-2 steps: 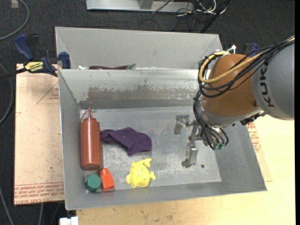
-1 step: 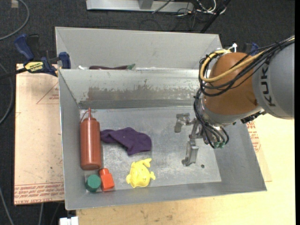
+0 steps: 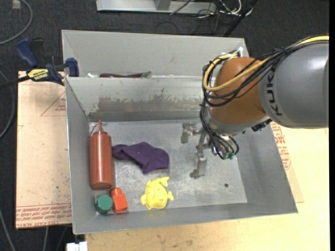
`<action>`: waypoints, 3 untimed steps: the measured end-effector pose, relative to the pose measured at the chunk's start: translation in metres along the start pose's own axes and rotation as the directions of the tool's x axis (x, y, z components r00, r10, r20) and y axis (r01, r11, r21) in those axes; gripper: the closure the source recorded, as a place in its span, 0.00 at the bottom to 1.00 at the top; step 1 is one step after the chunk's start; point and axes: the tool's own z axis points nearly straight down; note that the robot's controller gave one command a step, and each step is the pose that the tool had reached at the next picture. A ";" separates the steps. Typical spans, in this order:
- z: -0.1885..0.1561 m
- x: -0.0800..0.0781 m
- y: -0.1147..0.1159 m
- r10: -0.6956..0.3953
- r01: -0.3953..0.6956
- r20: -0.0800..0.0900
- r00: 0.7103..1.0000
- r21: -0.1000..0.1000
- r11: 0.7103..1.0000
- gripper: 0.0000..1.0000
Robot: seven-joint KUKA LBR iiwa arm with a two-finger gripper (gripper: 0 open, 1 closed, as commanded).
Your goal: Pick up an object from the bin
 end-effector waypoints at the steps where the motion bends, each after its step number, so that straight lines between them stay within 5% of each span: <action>1: 0.015 -0.009 0.009 -0.018 0.018 -0.001 1.000 -0.001 1.000 0.00; 2: 0.006 0.001 0.017 -0.086 0.086 -0.012 0.996 -0.003 0.996 0.00; 3: 0.014 -0.021 0.034 -0.356 0.356 0.001 0.934 -0.001 0.934 0.00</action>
Offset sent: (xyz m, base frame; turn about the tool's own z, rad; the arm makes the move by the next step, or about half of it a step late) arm -0.0055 0.0251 0.0371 -0.3927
